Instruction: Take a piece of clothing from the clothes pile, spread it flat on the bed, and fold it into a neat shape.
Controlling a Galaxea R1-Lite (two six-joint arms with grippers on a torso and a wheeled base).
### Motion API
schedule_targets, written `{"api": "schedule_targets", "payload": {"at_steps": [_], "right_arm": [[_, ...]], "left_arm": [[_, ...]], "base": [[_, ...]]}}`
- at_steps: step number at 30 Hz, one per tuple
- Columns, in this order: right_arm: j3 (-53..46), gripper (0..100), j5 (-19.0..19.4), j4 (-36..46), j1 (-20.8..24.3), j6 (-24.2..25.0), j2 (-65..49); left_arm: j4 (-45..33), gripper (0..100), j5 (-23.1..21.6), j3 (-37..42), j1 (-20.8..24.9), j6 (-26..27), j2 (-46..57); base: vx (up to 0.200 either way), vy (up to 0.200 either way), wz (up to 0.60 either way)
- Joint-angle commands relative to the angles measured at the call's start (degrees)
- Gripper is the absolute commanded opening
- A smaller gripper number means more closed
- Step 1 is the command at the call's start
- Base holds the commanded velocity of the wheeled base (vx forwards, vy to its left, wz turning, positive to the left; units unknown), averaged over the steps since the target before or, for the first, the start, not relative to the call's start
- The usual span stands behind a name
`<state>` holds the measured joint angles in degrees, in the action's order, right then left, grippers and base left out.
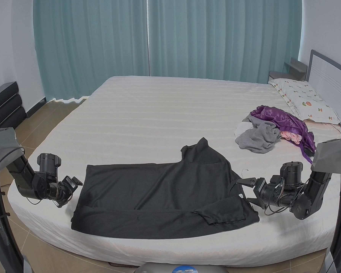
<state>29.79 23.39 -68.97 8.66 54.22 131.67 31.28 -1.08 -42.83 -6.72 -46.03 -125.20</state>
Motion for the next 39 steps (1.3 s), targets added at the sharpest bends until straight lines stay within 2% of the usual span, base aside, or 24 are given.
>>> {"api": "schedule_targets", "payload": {"at_steps": [1, 8, 17, 26, 32, 39], "right_arm": [[-0.1, 100, 0.0, 0.0, 0.0, 0.0, 0.1], [0.0, 100, 0.0, -0.1, 0.1, -0.1, 0.2], [0.0, 100, 0.0, -0.1, 0.2, -0.1, 0.2], [0.0, 100, -0.1, -0.1, 0.4, -0.2, 0.3], [0.0, 100, -0.1, -0.1, 0.4, -0.2, 0.3], [-0.1, 100, -0.1, -0.1, 0.5, -0.3, 0.3]], "left_arm": [[0.1, 100, 0.0, 0.0, -0.1, 0.0, 0.0], [0.1, 100, 0.4, 0.6, 0.3, 0.2, 0.5], [0.0, 100, 0.6, 1.0, 1.7, 0.0, 1.1], [0.0, 100, 0.4, -1.0, 2.4, -0.1, 2.7], [-0.1, 100, -0.4, -6.8, 2.7, 0.1, -0.2], [-0.6, 100, -6.4, -18.5, 3.6, 0.6, -8.4]], "base": [[0.0, 0.0, 0.0], [0.0, 0.0, 0.0], [0.2, 0.0, 0.0], [0.0, 0.0, 0.0], [0.0, 0.0, 0.0], [0.0, 0.0, 0.0]]}}
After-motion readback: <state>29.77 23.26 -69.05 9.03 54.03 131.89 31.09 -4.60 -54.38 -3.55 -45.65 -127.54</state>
